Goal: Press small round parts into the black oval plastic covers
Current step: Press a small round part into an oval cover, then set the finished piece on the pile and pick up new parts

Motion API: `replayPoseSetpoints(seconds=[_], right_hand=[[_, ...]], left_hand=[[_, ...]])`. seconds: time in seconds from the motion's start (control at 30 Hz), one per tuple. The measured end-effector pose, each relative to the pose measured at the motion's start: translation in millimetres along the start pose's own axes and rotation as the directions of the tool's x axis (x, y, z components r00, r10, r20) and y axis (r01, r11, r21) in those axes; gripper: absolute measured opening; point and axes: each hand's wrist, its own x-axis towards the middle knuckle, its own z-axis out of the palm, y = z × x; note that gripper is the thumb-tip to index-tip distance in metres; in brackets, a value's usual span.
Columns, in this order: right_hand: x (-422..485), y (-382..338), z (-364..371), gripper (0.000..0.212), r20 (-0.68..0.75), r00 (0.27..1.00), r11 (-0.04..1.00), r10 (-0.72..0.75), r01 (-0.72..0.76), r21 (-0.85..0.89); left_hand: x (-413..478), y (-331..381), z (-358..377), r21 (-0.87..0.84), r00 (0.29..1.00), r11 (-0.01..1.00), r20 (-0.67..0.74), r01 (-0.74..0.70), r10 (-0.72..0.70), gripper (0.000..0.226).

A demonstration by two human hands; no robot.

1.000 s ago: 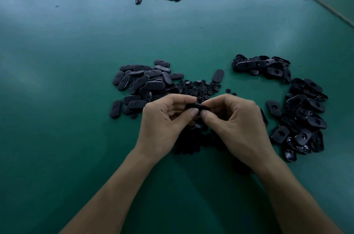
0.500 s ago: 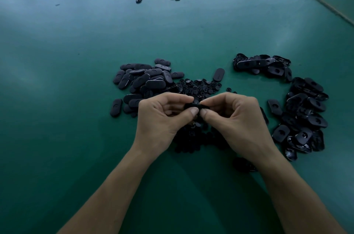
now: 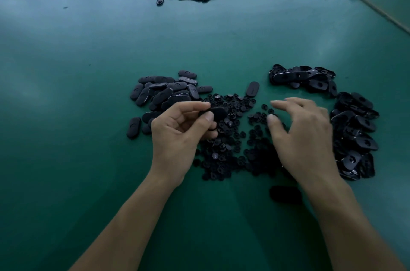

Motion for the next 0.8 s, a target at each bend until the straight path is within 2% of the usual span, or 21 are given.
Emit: replayPoseSetpoints(seconds=[0.07,0.13,0.23,0.37,0.47,0.53,0.67,0.8], right_hand=[[0,5,-4,0.039,0.028,0.994,0.982,0.109,-0.103,-0.159],[-2,6,-6,0.041,0.063,0.981,0.962,0.182,-0.164,-0.217],[-2,7,-6,0.038,0.058,0.982,0.969,0.177,-0.164,-0.186],[0,9,-10,0.04,0.001,0.983,0.966,0.186,-0.183,-0.18],[1,12,-12,0.044,0.058,0.966,0.945,0.25,-0.231,-0.233],[2,13,-12,0.043,0.065,0.97,0.95,0.234,-0.214,-0.228],[5,15,-12,0.035,0.0,0.992,0.986,0.127,-0.126,-0.106],[5,18,-13,0.037,-0.06,0.993,0.994,0.105,-0.105,-0.002]], left_hand=[[2,1,-1,-0.062,0.998,0.997,-0.047,0.04,-0.043,0.018],[3,2,0,-0.142,0.992,0.988,-0.099,0.069,-0.083,0.02],[6,2,0,-0.243,0.981,0.967,-0.159,0.075,-0.116,0.028],[9,4,0,-0.296,0.966,0.952,-0.211,0.081,-0.148,0.048],[9,3,0,-0.276,0.954,0.957,-0.253,0.087,-0.159,0.061],[10,2,0,-0.248,0.952,0.964,-0.262,0.094,-0.16,0.069],[9,0,-2,-0.171,0.966,0.981,-0.221,0.095,-0.132,0.085],[7,-2,-2,-0.077,0.978,0.996,-0.2,0.039,-0.054,0.088]])
